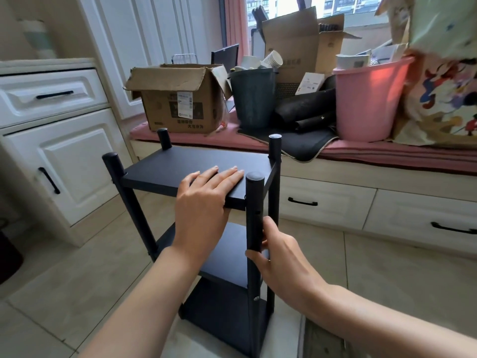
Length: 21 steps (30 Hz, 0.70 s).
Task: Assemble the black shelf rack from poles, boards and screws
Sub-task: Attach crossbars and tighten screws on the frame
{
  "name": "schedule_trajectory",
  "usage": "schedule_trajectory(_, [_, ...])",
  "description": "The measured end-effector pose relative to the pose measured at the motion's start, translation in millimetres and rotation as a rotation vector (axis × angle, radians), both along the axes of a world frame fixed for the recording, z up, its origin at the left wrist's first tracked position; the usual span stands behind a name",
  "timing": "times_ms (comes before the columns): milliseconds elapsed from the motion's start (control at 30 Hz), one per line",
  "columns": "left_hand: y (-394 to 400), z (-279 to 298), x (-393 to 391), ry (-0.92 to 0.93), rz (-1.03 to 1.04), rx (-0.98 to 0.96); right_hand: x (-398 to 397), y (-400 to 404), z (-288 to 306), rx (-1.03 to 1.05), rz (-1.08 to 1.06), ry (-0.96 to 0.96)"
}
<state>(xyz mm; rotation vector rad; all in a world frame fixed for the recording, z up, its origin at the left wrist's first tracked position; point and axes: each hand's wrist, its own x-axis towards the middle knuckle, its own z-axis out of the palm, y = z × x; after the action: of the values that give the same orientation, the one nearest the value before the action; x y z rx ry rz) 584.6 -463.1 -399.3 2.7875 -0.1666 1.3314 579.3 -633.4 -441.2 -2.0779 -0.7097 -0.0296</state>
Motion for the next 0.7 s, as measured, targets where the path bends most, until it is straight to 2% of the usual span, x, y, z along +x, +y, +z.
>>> schedule_trajectory(700, [-3.3,-5.7,-3.5,-0.026,-0.001,-0.062,-0.6,4.4,3.6,-0.065,0.013,0.003])
